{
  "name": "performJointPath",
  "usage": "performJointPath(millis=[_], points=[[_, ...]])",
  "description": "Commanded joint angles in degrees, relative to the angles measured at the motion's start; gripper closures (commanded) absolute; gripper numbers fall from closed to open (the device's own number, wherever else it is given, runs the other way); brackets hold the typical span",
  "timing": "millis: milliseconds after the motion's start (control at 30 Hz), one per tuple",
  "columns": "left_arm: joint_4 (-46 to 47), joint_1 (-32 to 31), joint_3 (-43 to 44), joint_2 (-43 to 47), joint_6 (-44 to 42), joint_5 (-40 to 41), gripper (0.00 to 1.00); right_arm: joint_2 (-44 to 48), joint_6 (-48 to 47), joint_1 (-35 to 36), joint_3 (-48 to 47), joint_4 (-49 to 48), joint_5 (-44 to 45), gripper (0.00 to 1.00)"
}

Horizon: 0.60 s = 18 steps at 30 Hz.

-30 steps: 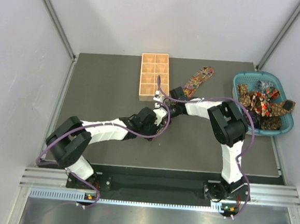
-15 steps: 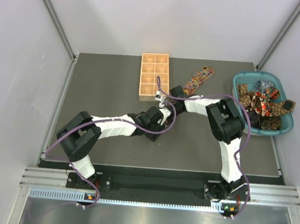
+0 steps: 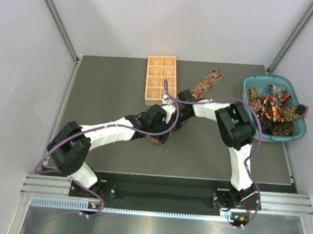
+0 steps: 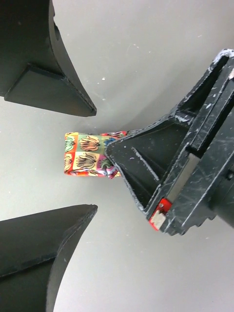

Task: Roll the ties
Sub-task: Roll the tie

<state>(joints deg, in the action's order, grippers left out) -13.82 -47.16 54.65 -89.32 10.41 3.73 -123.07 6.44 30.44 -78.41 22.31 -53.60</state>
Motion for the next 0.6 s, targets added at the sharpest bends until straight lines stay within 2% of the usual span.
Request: performJointPath(millis=[0,200,300,400,467,567], points=[[-0.50,1.10,1.95,-1.73,0.83,-2.40,0.24,0.54,-2.39,-1.08,1.24,-0.95,3.33,0.99],[-0.32,2.07,1.68,-4.28,0.57,-3.46,0.25,1.95,-2.31,-1.26,3.09,-1.91,3.86,0.98],[-1.03,2.07,1.60,-5.34,-0.65,-3.03,0.29,1.69,-2.31,-1.43,3.09,-2.09,3.86,0.98],[-1.03,2.07,1.25,-6.04,-1.18,-2.85,0.38,1.43,-2.22,-1.61,2.91,-2.09,3.68,0.97],[-1.38,2.07,1.25,-6.57,-1.19,-3.11,0.48,1.42,-2.04,-1.69,2.83,-2.09,3.68,0.96],[-0.33,1.98,0.11,-6.48,-1.01,-3.46,0.55,1.34,-1.61,-1.78,2.91,-2.09,3.68,0.92]])
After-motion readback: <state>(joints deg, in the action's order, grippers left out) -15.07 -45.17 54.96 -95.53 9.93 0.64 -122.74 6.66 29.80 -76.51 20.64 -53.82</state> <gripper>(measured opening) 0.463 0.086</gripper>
